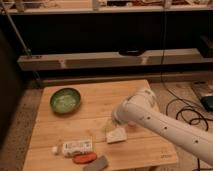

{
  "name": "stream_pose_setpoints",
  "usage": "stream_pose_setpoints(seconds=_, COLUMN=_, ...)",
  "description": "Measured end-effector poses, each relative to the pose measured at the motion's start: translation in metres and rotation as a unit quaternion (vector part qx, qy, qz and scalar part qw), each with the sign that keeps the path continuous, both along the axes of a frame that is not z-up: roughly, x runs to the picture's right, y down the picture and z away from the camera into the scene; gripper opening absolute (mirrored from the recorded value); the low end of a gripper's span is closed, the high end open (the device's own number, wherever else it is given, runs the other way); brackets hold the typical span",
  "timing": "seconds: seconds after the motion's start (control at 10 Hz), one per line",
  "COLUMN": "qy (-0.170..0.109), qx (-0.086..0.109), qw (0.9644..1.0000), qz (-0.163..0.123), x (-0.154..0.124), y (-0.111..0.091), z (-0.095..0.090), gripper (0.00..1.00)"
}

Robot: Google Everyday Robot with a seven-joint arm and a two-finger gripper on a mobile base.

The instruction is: Place the white sponge in the ceramic bowl

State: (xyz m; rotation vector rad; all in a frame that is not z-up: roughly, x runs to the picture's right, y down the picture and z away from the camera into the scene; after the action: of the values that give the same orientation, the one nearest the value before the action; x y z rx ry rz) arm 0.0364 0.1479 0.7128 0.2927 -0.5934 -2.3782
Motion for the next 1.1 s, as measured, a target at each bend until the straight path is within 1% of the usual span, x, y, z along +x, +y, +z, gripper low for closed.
stream_pose_setpoints(seconds=0.2, qy=0.001, qx=0.004, qw=1.0000, qz=-0.005, x=0.013, y=0.008, z=0.004, gripper=0.80)
stream_pose_setpoints(seconds=0.3, qy=-0.002, qx=0.005, qw=1.0000, qz=-0.007, x=0.012, y=0.011, z=0.005, gripper=0.80)
stream_pose_setpoints(seconds=0.5, qy=-0.002, qx=0.014, qw=0.9998, qz=-0.013, x=0.014, y=0.022, z=0.013, gripper=0.80)
stream_pose_setpoints(seconds=0.6, qy=-0.002, qx=0.021, qw=0.9997, qz=-0.016, x=0.020, y=0.027, z=0.013, gripper=0.80)
stream_pose_setpoints(seconds=0.7, qy=-0.001, qx=0.024, qw=0.9996, qz=-0.018, x=0.024, y=0.028, z=0.013, gripper=0.80)
stream_pose_setpoints(seconds=0.9, qy=0.000, qx=0.036, qw=0.9990, qz=-0.028, x=0.024, y=0.034, z=0.018, gripper=0.80)
stream_pose_setpoints(seconds=1.1, qy=0.004, qx=0.045, qw=0.9985, qz=-0.031, x=0.024, y=0.042, z=0.024, gripper=0.80)
